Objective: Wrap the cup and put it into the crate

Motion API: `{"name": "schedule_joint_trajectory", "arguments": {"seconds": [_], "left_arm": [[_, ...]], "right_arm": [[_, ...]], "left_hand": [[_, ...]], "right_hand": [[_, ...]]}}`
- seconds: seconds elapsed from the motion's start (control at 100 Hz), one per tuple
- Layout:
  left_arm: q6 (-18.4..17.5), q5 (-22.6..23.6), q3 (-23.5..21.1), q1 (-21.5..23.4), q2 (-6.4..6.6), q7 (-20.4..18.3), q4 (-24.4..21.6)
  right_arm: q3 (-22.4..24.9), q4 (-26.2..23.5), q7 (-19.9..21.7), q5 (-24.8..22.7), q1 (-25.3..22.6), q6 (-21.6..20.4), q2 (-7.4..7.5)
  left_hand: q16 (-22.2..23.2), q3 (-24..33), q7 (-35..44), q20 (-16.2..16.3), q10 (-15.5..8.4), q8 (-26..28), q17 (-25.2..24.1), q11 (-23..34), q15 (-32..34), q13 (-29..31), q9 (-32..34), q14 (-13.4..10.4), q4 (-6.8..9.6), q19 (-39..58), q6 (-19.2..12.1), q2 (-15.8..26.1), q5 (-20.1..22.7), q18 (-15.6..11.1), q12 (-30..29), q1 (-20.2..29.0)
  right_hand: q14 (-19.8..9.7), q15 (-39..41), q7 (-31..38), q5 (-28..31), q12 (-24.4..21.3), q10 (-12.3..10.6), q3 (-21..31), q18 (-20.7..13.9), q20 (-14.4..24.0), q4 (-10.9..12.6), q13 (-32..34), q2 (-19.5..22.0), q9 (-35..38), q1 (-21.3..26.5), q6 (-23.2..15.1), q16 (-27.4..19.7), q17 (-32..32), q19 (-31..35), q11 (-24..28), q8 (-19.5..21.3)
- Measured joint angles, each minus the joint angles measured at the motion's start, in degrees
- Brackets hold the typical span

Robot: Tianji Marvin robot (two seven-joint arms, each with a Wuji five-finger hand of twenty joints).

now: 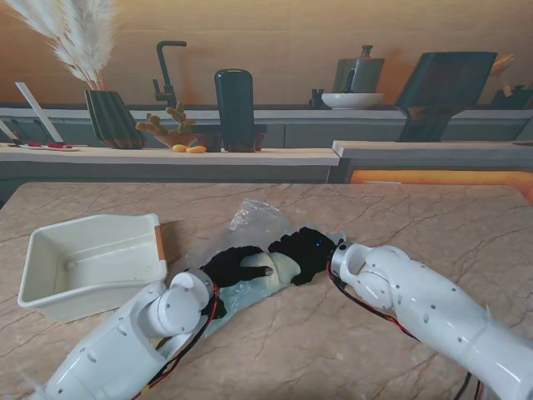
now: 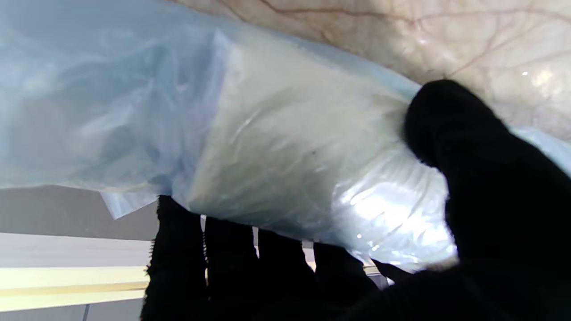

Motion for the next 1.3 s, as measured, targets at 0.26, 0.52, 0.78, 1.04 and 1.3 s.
{"name": "schedule_joint_trajectory", "arguments": {"seconds": [0.26, 0.52, 0.78, 1.04, 1.3], "left_arm": [[-9.2, 12.5, -6.6, 9.2, 1.13, 5.9, -7.9], [-16.3, 24.6, -7.5, 12.1, 3.22, 8.5, -12.7], [-16.3, 36.1, 2.6, 6.9, 6.02, 8.4, -9.7], [-14.5, 39.2, 9.6, 1.4, 5.88, 13.0, -4.6], [-9.8, 40.6, 17.9, -5.1, 5.22, 20.1, 1.2]], "right_arm": [[5.4, -3.7, 19.0, 6.7, -0.4, -0.5, -0.65], [6.3, -8.5, 34.3, 15.5, -1.5, 2.4, 2.05], [3.5, -7.6, 39.5, 22.4, 0.8, 5.6, 2.85], [0.6, -4.7, 42.1, 29.2, 3.6, 7.0, 2.74], [0.2, -2.8, 43.7, 31.6, 4.8, 7.5, 2.26]], "left_hand": [[-0.5, 0.7, 1.0, -0.1, 0.0, 0.5, -0.2, -0.2, -1.1, 0.0, 0.0, 0.6, 1.13, -0.3, -0.2, -1.1, 1.4, 0.6, 0.0, 3.7], [-0.5, 1.0, 1.1, -0.9, -0.8, 1.1, 0.0, -0.8, -3.2, -0.7, 0.1, 0.6, 1.13, -1.6, -1.8, -1.2, 2.4, 1.4, 0.0, 4.9], [-1.3, 10.7, 0.6, -1.3, -3.0, 1.5, -0.3, -2.3, -7.4, -4.4, -3.7, -1.6, 1.13, -4.0, -4.1, -5.1, -5.7, 4.0, 0.1, 1.1], [-1.3, 17.8, 1.3, 0.3, -3.5, 1.9, -0.3, -1.7, -6.7, -5.0, -4.9, -2.0, 1.13, -3.2, -4.5, -7.7, -10.8, 4.5, 0.3, -2.3], [5.3, 22.6, 7.0, 6.5, -5.3, 6.9, 7.7, 4.5, 5.8, 10.0, 9.5, -2.9, -0.69, 13.9, -4.5, -15.5, -8.6, 5.3, 5.3, -7.3]], "right_hand": [[0.5, 7.2, 2.1, 6.4, 6.5, 1.2, -6.4, 1.1, 0.6, -6.2, 8.9, -3.2, 9.0, -0.6, 1.8, 3.0, 4.9, 18.2, 3.4, 3.6], [-0.6, 22.7, 14.6, 13.0, 11.0, 1.5, -19.6, 1.0, 3.0, -6.0, 12.4, -4.2, 16.0, -1.2, 6.6, 8.2, 5.9, 24.6, 10.3, 4.0], [-1.0, 23.8, 15.8, 13.9, 13.1, 0.8, -20.4, 1.0, 3.8, -5.8, 12.4, -4.2, 16.0, -2.2, 6.6, 10.3, 4.4, 24.7, 10.4, 4.9], [-1.0, 23.9, 15.9, 14.3, 13.7, 0.8, -20.4, 1.0, 4.4, -5.8, 12.4, -4.2, 16.0, -2.3, 6.6, 11.2, 3.2, 23.3, 10.2, 5.3], [-1.3, 21.9, 15.6, 14.5, 14.3, 0.0, -20.4, -0.4, 9.8, -3.4, 12.3, -4.2, 16.1, -2.2, 6.6, 11.7, 0.8, 11.7, 6.2, 5.5]]}}
